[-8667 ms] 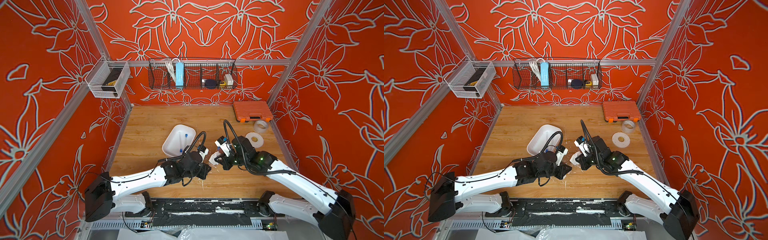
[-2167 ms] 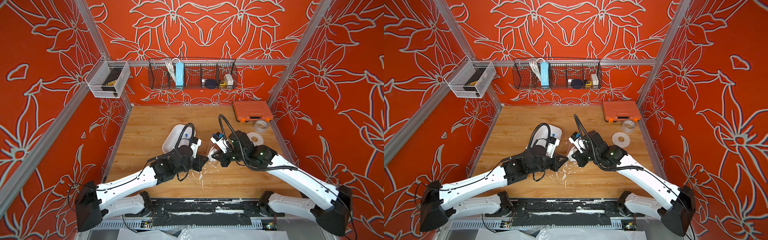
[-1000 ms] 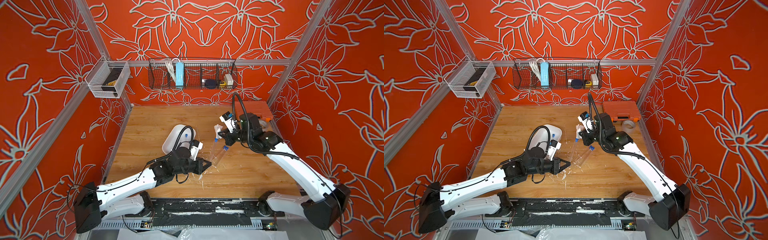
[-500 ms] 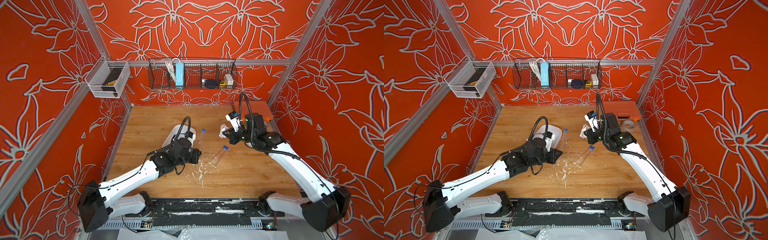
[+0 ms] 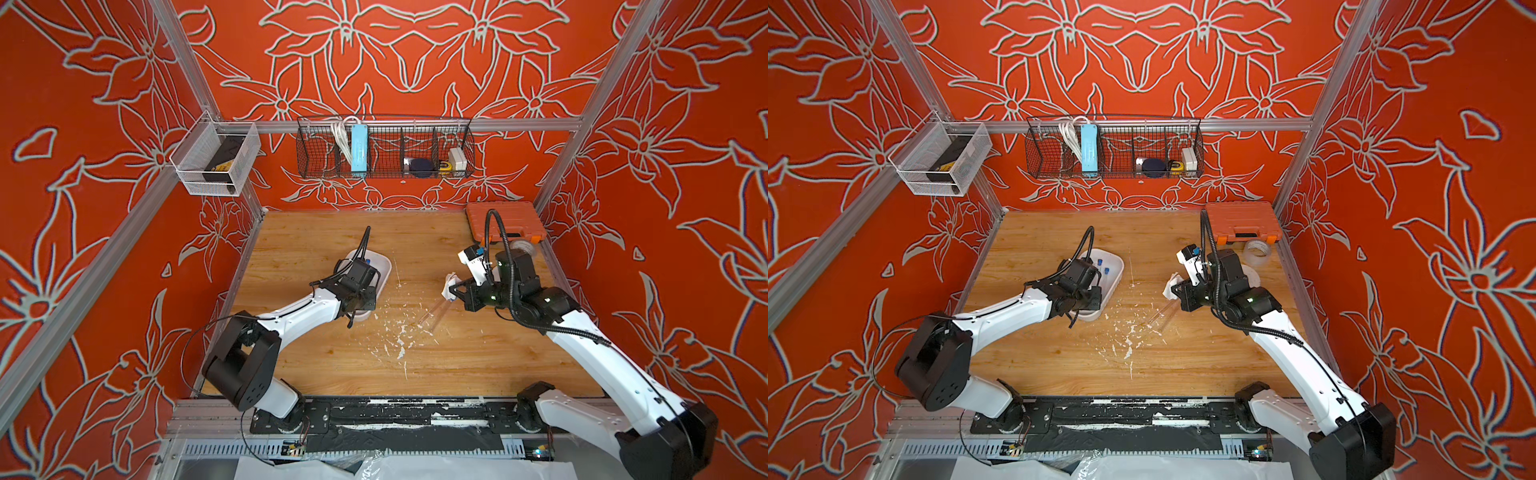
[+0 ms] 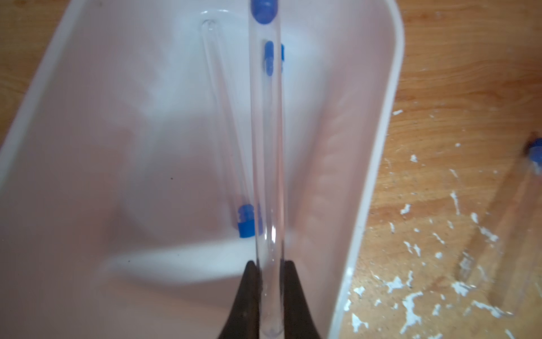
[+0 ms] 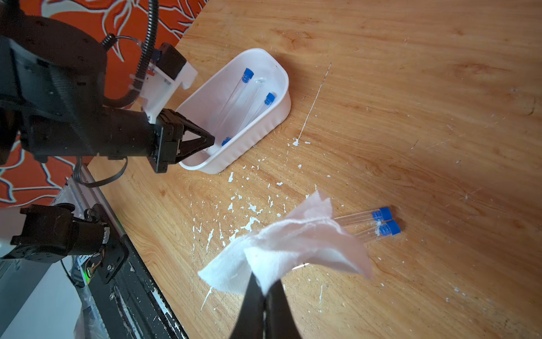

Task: Wipe the exteriors of test tubes
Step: Place the test tube in the storage box.

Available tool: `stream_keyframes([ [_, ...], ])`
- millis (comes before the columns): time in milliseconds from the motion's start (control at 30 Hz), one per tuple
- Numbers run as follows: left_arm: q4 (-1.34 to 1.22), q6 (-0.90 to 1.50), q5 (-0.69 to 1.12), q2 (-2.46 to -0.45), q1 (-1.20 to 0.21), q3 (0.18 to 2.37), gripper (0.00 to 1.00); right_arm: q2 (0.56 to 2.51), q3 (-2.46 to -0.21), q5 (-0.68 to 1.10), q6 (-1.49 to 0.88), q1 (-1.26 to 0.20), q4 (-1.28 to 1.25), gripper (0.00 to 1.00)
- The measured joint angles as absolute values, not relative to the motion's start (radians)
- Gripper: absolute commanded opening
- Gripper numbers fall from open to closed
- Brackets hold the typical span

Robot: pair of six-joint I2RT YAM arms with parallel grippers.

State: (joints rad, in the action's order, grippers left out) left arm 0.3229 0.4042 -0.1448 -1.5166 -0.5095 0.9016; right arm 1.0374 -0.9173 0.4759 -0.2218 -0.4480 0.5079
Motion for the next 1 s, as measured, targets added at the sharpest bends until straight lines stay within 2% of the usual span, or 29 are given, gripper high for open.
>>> stream_keyframes([
  [100,0.316,0.387,-0.144,-1.558,-0.488,0.908,0.11,1.039,-0.902,0.477,-0.237,-0.448,0.515,0.0],
  [167,0.31,0.38,-0.141,-1.584,-0.479,0.915,0.17,1.043,-0.9,0.474,-0.246,-0.448,0.53,0.0],
  [300,0.312,0.367,-0.139,-1.602,-0.476,0.924,0.52,1.065,-0.9,0.424,-0.253,-0.448,0.567,0.0],
  [333,0.315,0.364,-0.139,-1.601,-0.476,0.929,0.59,1.077,-0.9,0.407,-0.255,-0.448,0.579,0.0],
  [400,0.326,0.365,-0.141,-1.594,-0.476,0.946,0.65,1.103,-0.9,0.37,-0.256,-0.448,0.602,0.0],
  [567,0.371,0.362,-0.15,-1.513,-0.511,1.008,0.68,1.166,-0.902,0.295,-0.265,-0.443,0.643,0.0],
  [733,0.372,0.341,-0.13,-1.435,-0.681,1.103,0.69,1.197,-0.906,0.263,-0.276,-0.415,0.653,0.0],
  [833,0.346,0.327,-0.075,-1.438,-0.765,1.117,0.66,1.204,-0.907,0.26,-0.278,-0.379,0.654,0.0],
  [1000,0.309,0.303,-0.027,-1.514,-0.813,1.109,0.57,1.203,-0.897,0.273,-0.28,-0.303,0.651,0.0],
])
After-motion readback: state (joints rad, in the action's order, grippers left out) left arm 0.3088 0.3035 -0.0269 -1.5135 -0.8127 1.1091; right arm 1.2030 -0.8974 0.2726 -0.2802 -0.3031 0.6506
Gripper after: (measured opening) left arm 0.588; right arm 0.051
